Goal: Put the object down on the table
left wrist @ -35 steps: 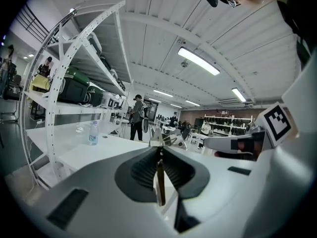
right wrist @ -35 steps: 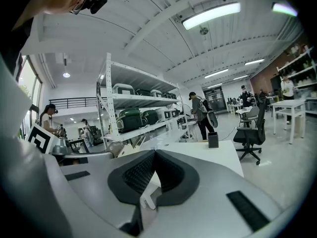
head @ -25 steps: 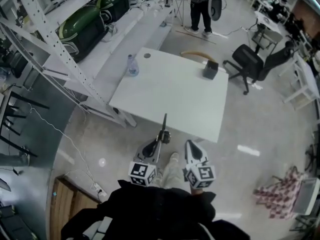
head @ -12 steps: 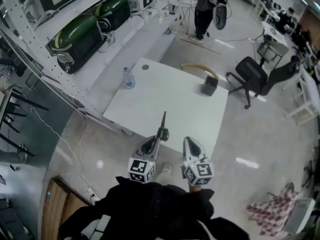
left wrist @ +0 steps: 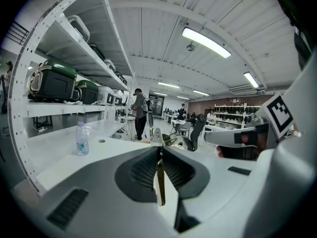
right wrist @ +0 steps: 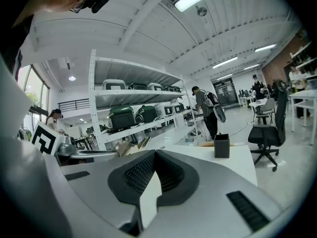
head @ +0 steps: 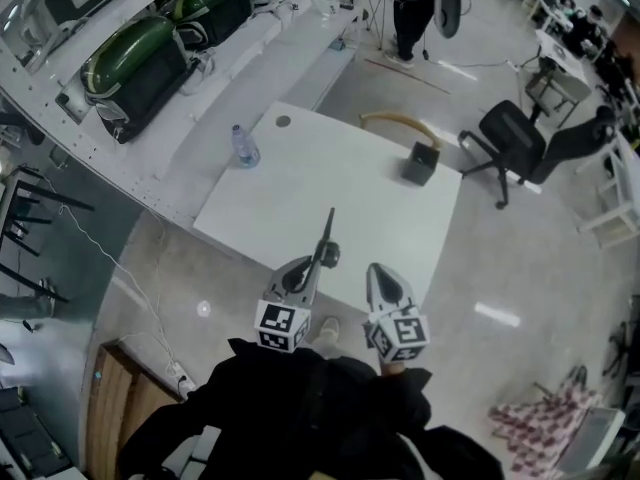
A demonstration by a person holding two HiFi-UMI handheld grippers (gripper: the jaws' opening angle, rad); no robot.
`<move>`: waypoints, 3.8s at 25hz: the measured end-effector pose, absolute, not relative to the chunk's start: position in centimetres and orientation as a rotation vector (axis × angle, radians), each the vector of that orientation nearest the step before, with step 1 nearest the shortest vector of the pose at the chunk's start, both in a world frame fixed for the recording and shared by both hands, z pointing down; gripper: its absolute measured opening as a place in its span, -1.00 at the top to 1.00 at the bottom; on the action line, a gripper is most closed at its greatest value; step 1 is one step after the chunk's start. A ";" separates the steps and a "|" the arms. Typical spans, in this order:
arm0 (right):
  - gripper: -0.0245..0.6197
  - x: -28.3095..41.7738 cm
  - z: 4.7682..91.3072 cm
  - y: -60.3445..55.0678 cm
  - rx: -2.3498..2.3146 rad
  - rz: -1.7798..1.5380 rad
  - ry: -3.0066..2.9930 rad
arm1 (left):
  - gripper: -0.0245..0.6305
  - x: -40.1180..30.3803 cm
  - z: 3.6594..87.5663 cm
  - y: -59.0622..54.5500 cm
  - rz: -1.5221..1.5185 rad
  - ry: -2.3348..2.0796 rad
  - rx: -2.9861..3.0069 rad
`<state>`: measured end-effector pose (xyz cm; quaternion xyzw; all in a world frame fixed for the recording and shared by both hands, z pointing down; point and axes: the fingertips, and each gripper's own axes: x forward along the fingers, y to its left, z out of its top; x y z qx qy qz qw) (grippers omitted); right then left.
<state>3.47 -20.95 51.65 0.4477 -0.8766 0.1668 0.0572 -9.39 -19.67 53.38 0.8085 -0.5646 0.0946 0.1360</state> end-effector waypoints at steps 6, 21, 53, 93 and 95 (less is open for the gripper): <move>0.92 4.2 53.8 -22.5 1.343 0.538 -2.636 | 0.84 -8.6 55.9 -22.2 0.354 -1.603 2.332; 0.92 7.0 57.7 -24.1 1.351 0.619 -2.587 | 0.84 -5.4 61.2 -25.6 0.624 -1.519 2.334; 0.92 10.6 61.0 -24.2 1.471 0.762 -2.452 | 0.84 1.3 73.6 -29.0 1.209 -1.238 2.485; 0.92 12.4 61.9 -22.7 1.520 0.776 -2.409 | 0.56 4.7 76.5 -26.9 1.311 -0.991 2.510; 0.92 12.5 62.0 -22.6 1.522 0.787 -2.399 | 0.56 4.7 76.3 -26.8 1.305 -0.996 2.506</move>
